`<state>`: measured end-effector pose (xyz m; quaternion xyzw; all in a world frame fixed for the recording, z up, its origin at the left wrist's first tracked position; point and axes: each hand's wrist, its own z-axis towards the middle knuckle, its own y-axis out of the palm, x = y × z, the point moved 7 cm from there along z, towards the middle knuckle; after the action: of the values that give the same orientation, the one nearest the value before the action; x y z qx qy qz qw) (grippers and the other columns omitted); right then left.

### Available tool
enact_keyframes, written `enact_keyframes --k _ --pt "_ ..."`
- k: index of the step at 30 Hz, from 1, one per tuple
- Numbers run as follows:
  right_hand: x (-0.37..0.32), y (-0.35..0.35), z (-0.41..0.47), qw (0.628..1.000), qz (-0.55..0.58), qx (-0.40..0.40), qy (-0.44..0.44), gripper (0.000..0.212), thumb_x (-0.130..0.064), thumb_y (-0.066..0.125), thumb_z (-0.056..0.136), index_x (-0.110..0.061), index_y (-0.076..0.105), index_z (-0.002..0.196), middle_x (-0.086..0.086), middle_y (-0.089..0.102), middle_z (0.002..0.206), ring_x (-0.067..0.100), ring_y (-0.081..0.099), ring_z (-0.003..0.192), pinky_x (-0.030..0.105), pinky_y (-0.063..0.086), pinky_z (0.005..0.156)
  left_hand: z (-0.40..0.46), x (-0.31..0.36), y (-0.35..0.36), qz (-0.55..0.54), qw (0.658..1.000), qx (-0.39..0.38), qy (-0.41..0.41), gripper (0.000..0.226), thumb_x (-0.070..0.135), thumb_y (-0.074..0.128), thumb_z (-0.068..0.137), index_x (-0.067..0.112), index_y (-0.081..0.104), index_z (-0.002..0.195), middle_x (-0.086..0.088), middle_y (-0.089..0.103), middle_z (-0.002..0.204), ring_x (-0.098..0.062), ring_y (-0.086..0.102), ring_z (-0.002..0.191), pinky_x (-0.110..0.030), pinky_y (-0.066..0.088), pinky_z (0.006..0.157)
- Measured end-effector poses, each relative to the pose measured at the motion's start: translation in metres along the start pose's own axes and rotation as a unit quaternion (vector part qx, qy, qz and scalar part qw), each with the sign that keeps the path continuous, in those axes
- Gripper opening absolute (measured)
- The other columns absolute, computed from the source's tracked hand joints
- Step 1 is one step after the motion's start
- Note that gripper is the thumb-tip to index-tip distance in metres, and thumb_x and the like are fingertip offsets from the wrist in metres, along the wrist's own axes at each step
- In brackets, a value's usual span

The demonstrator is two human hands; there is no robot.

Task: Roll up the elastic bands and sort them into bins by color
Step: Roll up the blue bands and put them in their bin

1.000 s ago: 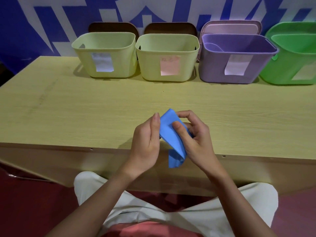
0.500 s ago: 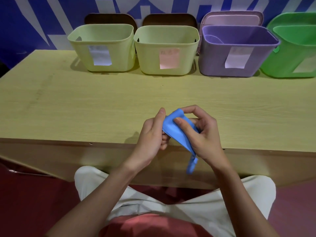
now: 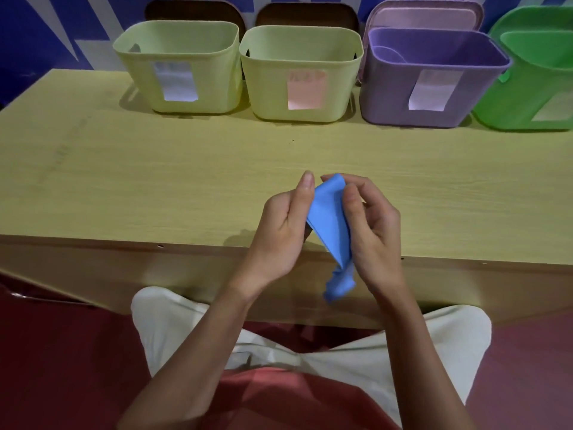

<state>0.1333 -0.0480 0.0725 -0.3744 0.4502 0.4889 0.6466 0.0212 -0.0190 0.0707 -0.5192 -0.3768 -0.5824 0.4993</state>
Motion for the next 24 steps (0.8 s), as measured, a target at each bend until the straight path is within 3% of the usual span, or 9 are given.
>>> enact_keyframes --k 1,4,6,10,14,17,19,21,24 --pt "0.000 0.000 0.001 1.000 0.006 -0.004 0.005 0.020 -0.028 0.048 0.097 -0.019 0.064 0.107 0.021 0.055 0.060 0.036 0.044 0.050 0.037 0.032 0.046 0.000 -0.002 0.000 -0.017 1.000 0.005 -0.020 0.048 0.025 0.031 0.104 0.012 0.036 0.058 0.002 0.030 0.046 -0.008 0.028 0.042 -0.019 0.025 0.042" --pt "-0.002 0.001 0.003 1.000 0.021 -0.019 -0.002 0.017 -0.012 0.052 0.097 -0.010 0.064 0.109 -0.011 0.048 0.044 0.003 0.037 0.042 0.019 0.031 0.046 -0.001 -0.009 0.001 -0.057 0.995 0.023 -0.081 0.052 0.031 0.032 0.103 0.013 0.034 0.054 0.006 0.028 0.040 -0.009 0.024 0.037 -0.018 0.021 0.039" --pt "-0.001 0.002 0.005 0.999 0.036 -0.022 0.003 0.013 -0.006 0.054 0.096 -0.006 0.064 0.102 -0.016 0.051 0.047 0.001 0.040 0.043 0.014 0.032 0.047 -0.002 -0.015 0.002 -0.092 0.988 0.037 -0.119 0.053 0.033 0.033 0.102 0.015 0.031 0.053 0.007 0.023 0.038 -0.008 0.020 0.035 -0.016 0.019 0.039" --pt "-0.001 0.006 0.008 0.998 0.061 -0.015 0.013 0.009 -0.007 0.059 0.093 -0.013 0.061 0.087 -0.006 0.054 0.052 0.007 0.042 0.048 0.020 0.034 0.047 -0.002 -0.019 0.002 -0.117 0.980 0.055 -0.150 0.053 0.038 0.035 0.101 0.017 0.030 0.053 0.007 0.020 0.039 -0.007 0.018 0.034 -0.015 0.019 0.038" --pt "-0.004 0.006 0.013 0.999 0.040 -0.013 -0.007 0.013 -0.008 0.061 0.091 -0.016 0.057 0.083 -0.011 0.058 0.052 0.000 0.048 0.047 0.014 0.037 0.049 0.004 -0.013 -0.004 -0.058 0.990 0.063 -0.111 0.053 0.038 0.036 0.101 0.013 0.031 0.054 0.003 0.024 0.045 -0.009 0.023 0.039 -0.019 0.020 0.039" --pt "-0.001 0.005 0.016 0.999 0.040 -0.003 -0.012 0.014 -0.009 0.063 0.090 -0.016 0.055 0.081 -0.012 0.057 0.050 0.000 0.046 0.045 0.014 0.036 0.048 0.007 -0.009 -0.008 0.009 0.997 0.071 -0.033 0.056 0.041 0.035 0.101 0.006 0.034 0.058 0.006 0.028 0.048 -0.009 0.027 0.045 -0.023 0.025 0.045" --pt "0.001 0.005 0.018 0.999 0.038 0.005 -0.014 0.014 -0.008 0.062 0.090 -0.015 0.055 0.080 -0.013 0.055 0.048 0.000 0.044 0.044 0.012 0.034 0.048 0.008 -0.007 -0.009 0.059 0.996 0.072 0.013 0.051 0.048 0.036 0.097 0.017 0.035 0.056 0.009 0.031 0.049 -0.010 0.029 0.049 -0.029 0.026 0.049" --pt "0.002 0.006 0.018 0.999 0.031 0.002 -0.016 0.014 -0.009 0.060 0.091 -0.017 0.055 0.081 -0.013 0.053 0.048 0.000 0.043 0.044 0.012 0.033 0.047 0.007 -0.006 -0.009 0.077 0.994 0.072 0.025 0.048 0.051 0.033 0.093 0.022 0.033 0.055 0.008 0.032 0.049 -0.011 0.031 0.049 -0.033 0.026 0.049" --pt "0.004 0.008 0.018 0.999 0.026 -0.025 -0.012 0.009 -0.017 0.052 0.097 -0.014 0.056 0.089 -0.013 0.048 0.048 0.001 0.039 0.043 0.011 0.030 0.046 0.008 -0.008 -0.007 0.045 0.996 0.073 0.005 0.056 0.044 0.034 0.099 0.011 0.030 0.054 0.003 0.033 0.047 -0.014 0.032 0.047 -0.033 0.026 0.048"
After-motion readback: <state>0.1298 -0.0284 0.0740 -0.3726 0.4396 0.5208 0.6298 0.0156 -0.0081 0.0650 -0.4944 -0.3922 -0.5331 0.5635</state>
